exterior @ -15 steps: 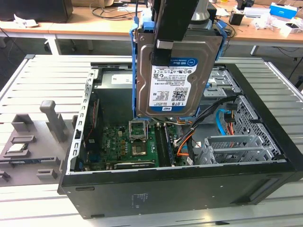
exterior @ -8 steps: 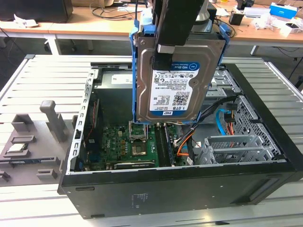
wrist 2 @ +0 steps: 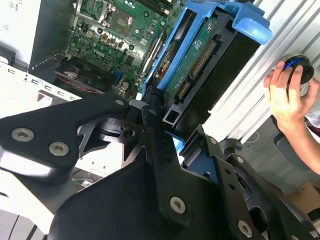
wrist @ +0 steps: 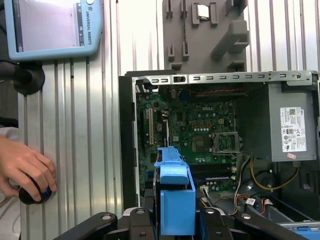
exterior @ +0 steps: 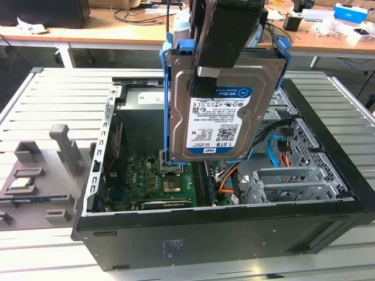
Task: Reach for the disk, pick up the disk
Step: 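Pick up the disk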
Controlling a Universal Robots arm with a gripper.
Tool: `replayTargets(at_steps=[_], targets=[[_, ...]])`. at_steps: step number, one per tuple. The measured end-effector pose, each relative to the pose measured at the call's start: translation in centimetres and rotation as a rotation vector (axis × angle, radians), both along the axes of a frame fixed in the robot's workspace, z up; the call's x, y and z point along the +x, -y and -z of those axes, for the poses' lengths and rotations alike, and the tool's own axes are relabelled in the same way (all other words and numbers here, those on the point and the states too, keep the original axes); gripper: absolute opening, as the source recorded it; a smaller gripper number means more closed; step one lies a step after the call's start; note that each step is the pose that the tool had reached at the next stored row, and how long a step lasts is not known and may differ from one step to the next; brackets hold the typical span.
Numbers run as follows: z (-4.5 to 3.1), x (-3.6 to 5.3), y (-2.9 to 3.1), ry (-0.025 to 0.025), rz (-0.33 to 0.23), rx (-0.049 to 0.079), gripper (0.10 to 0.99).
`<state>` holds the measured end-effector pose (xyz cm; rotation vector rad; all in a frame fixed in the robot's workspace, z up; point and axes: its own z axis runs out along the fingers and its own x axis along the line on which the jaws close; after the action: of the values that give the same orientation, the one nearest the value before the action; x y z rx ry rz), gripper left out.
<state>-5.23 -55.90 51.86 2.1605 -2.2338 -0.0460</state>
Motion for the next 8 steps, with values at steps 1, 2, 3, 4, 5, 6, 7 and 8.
replayTargets(at_steps=[1, 2, 3, 4, 5, 6, 7, 8], targets=[[0.0, 0.0, 0.2, 0.0, 0.0, 0.0, 0.365], [0.0, 0.0, 0.44, 0.0001, 0.0, 0.0, 0.365], [0.0, 0.0, 0.73, 0.0, 0.0, 0.0, 0.365], [0.0, 0.0, 0.86, 0.0001, 0.0, 0.0, 0.365], [0.0, 0.0, 0.99, 0.0, 0.0, 0.0, 0.365], [0.0, -0.01, 1.1, 0.0, 0.0, 0.0, 0.365], [0.0, -0.01, 1.12, 0.0, 0.0, 0.0, 0.365], [0.0, 0.16, 1.13, 0.0, 0.0, 0.0, 0.365]])
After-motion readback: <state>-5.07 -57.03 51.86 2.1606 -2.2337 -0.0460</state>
